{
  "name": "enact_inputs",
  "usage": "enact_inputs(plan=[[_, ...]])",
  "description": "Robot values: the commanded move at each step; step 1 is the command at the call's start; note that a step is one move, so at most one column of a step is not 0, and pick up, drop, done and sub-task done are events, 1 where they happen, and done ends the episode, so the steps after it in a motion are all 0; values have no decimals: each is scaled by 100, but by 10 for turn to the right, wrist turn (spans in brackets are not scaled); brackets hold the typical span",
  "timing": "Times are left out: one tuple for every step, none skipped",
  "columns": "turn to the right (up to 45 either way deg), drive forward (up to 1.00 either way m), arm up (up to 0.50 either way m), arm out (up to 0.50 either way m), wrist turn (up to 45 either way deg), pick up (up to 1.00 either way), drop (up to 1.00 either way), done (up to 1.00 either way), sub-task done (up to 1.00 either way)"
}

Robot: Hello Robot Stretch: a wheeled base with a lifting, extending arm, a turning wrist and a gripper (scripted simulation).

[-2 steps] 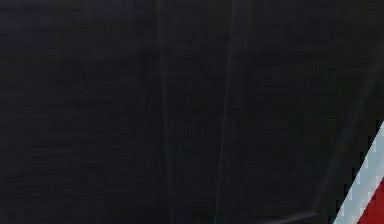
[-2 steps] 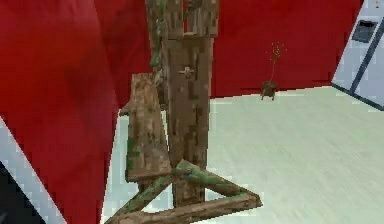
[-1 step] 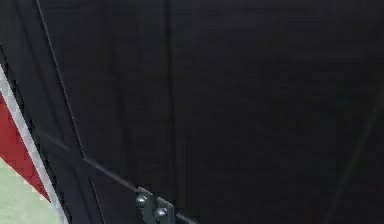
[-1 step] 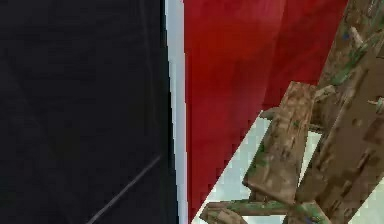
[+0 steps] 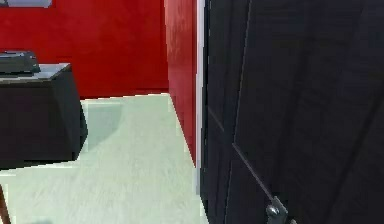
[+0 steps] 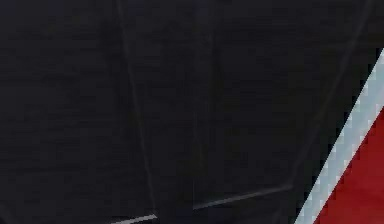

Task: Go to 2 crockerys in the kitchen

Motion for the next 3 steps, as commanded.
enact_inputs(plan=[[-210,0,0,0,0,0,0,0,0],[0,90,0,0,0,0,0,0,0],[-450,0,0,0,0,0,0,0,0]])
